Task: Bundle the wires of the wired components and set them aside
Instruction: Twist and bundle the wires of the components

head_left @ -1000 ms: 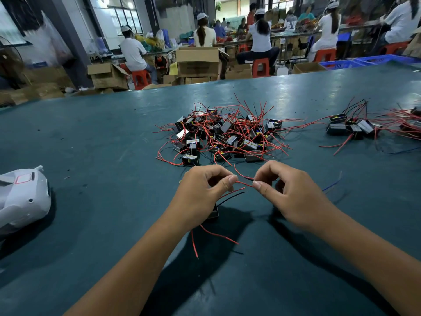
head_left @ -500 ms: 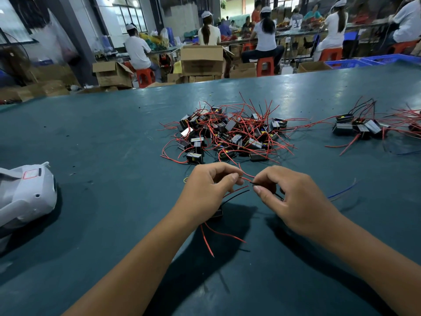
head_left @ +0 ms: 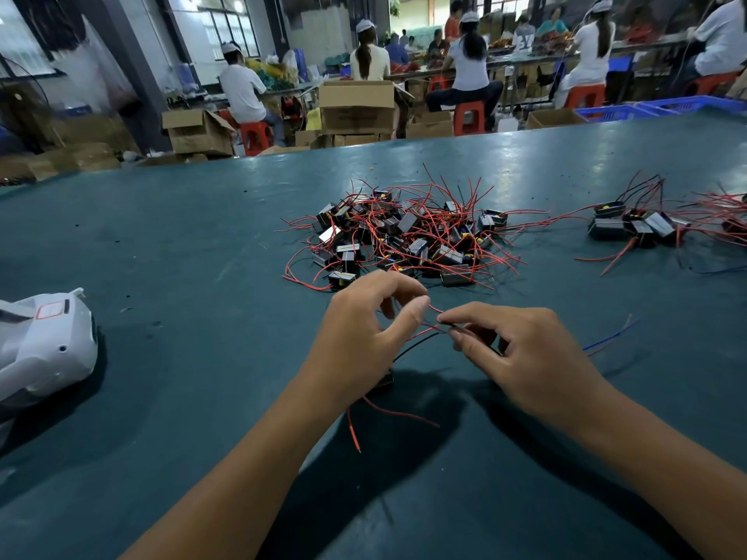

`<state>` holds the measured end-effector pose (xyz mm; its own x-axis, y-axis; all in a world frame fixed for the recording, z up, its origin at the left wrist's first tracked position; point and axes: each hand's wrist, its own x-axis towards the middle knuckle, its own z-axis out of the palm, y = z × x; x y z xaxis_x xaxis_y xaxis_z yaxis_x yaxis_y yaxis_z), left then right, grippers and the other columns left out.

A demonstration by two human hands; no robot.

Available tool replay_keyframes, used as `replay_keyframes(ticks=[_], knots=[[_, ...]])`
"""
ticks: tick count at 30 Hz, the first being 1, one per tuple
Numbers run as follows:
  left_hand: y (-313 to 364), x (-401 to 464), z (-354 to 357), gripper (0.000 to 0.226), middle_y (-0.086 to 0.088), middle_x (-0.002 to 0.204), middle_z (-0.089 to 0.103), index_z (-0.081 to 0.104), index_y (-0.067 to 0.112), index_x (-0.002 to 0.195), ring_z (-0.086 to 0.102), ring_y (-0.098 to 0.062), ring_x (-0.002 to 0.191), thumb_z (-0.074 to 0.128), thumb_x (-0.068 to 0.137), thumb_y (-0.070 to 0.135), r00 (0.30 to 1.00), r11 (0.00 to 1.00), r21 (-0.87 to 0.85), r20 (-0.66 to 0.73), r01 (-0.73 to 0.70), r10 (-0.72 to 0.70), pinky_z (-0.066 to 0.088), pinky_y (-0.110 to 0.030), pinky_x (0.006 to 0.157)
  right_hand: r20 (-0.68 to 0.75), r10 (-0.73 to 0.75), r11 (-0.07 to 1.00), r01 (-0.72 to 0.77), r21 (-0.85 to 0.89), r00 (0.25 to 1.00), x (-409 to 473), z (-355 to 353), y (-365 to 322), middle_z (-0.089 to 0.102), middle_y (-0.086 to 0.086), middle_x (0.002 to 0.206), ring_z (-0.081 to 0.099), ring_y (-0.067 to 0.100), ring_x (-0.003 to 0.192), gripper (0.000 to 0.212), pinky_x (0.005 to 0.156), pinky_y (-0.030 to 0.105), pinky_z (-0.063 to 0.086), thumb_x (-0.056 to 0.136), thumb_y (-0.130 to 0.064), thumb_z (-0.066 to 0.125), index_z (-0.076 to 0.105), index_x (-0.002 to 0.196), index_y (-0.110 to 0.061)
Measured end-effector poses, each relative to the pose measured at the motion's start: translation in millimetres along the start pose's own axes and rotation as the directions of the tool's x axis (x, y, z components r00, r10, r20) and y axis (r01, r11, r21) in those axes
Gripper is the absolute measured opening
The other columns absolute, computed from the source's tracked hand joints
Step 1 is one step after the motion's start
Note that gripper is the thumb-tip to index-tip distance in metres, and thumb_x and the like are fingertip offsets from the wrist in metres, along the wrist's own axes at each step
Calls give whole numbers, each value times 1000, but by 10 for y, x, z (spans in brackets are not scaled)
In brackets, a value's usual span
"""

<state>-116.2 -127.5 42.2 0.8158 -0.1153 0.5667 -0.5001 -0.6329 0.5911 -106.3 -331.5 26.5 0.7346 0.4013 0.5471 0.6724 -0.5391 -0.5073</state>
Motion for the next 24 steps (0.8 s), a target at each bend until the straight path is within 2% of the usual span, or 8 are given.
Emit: replay_keyframes(ticks=[2, 4, 6, 8, 13, 17, 21, 24], knots=[[18, -8, -1, 13, 18, 88, 64, 70, 26, 97, 56, -7, 84, 66, 91, 37, 998, 999, 3, 43, -49, 48, 44, -22, 79, 17, -1, 1000, 1, 2, 1000, -1, -5, -9, 73, -14, 86, 66, 1, 75, 23, 67, 17, 47, 87, -28, 62, 70, 108, -31], [18, -11, 15, 21, 15, 94, 65, 71, 25, 104, 54, -6, 87, 71, 89, 40, 991, 990, 98, 89, -105, 97, 46, -38, 83, 19, -17, 1000, 17, 18, 1000, -1, -6, -9, 74, -15, 89, 69, 6, 78, 25, 70, 31, 53, 87, -23, 63, 70, 110, -28], [6, -5, 30, 29, 12, 101, 65, 71, 23, 113, 56, -11, 92, 73, 88, 39, 986, 985, 132, 137, -113, 95, 46, -47, 84, 14, -41, 999, 41, 18, 999, 0, -1, -9, 71, -18, 91, 69, 6, 80, 25, 70, 35, 54, 87, -20, 62, 71, 110, -23], [-4, 3, 28, 28, 10, 104, 65, 72, 23, 114, 57, -15, 95, 73, 89, 36, 984, 989, 109, 158, -99, 81, 45, -49, 86, 13, -43, 999, 43, 14, 999, 2, 1, -14, 71, -17, 90, 68, 6, 79, 25, 69, 35, 54, 88, -22, 59, 72, 109, -22], [-7, 8, 3, 4, 16, 90, 61, 70, 27, 91, 55, -11, 85, 72, 91, 30, 987, 988, 90, 107, -127, 117, 43, -46, 83, 40, -29, 1000, 29, 8, 999, -12, 10, -12, 73, -13, 87, 68, 7, 77, 21, 69, 36, 54, 92, -19, 64, 71, 110, -26], [8, -10, 10, 9, 21, 81, 56, 65, 27, 84, 50, -5, 81, 71, 91, 28, 994, 993, 74, 56, -93, 89, 39, -37, 83, 1, 29, 999, -29, -21, 1000, -3, 30, 23, 69, -8, 72, 65, 9, 61, 5, 60, 39, 52, 93, -24, 64, 67, 96, -24], [14, -11, -10, 10, 19, 78, 57, 65, 22, 84, 54, -8, 79, 69, 93, 23, 999, 999, -13, 29, -45, 45, 44, -34, 77, -27, 101, 995, -100, 15, 995, -3, 30, 27, 70, -6, 69, 65, 8, 57, 8, 59, 39, 53, 94, -25, 60, 63, 87, -25], [30, -2, -24, 10, 18, 76, 56, 65, 19, 84, 54, -5, 76, 69, 93, 18, 999, 999, -31, 20, -28, 29, 41, -17, 73, -54, 122, 992, -121, 31, 991, -3, 20, 29, 70, -10, 69, 66, 5, 58, 10, 59, 38, 54, 94, -22, 61, 61, 84, -26]])
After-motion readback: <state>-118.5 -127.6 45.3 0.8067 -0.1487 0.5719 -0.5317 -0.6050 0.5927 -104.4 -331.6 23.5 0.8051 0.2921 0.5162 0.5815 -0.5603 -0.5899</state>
